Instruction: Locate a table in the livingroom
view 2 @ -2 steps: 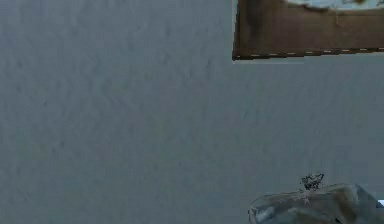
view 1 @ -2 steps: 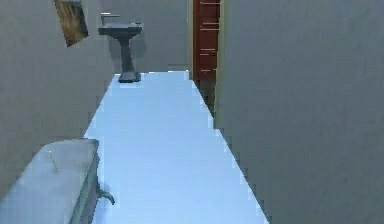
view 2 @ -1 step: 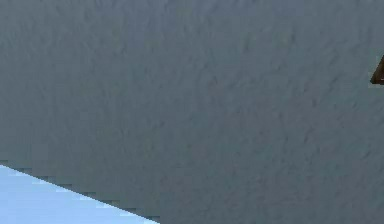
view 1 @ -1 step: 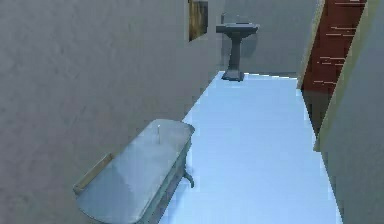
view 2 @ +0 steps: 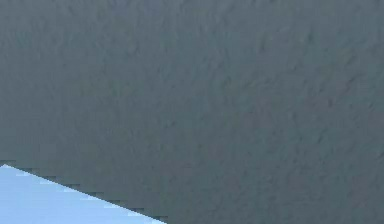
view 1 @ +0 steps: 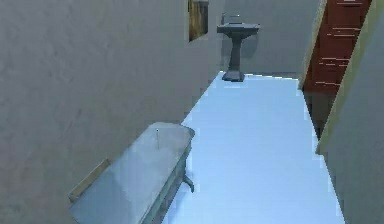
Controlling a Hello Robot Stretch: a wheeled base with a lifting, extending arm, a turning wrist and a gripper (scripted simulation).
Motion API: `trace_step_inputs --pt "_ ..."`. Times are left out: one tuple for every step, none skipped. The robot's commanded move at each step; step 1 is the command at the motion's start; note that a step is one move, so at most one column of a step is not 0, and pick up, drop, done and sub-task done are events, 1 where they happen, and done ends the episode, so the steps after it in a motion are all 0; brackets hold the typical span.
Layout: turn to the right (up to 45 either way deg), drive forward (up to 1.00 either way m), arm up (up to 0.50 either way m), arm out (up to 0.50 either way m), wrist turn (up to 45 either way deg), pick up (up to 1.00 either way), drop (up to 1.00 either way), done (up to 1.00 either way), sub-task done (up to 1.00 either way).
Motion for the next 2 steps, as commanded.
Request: trace_step_inputs --pt "24.0 0.0 0.0 0.0 0.0 0.0 0.0 0.0 0.0" --pt "0.0 1.0 0.0 0.0 0.0 0.0 0.0 0.0 0.0"
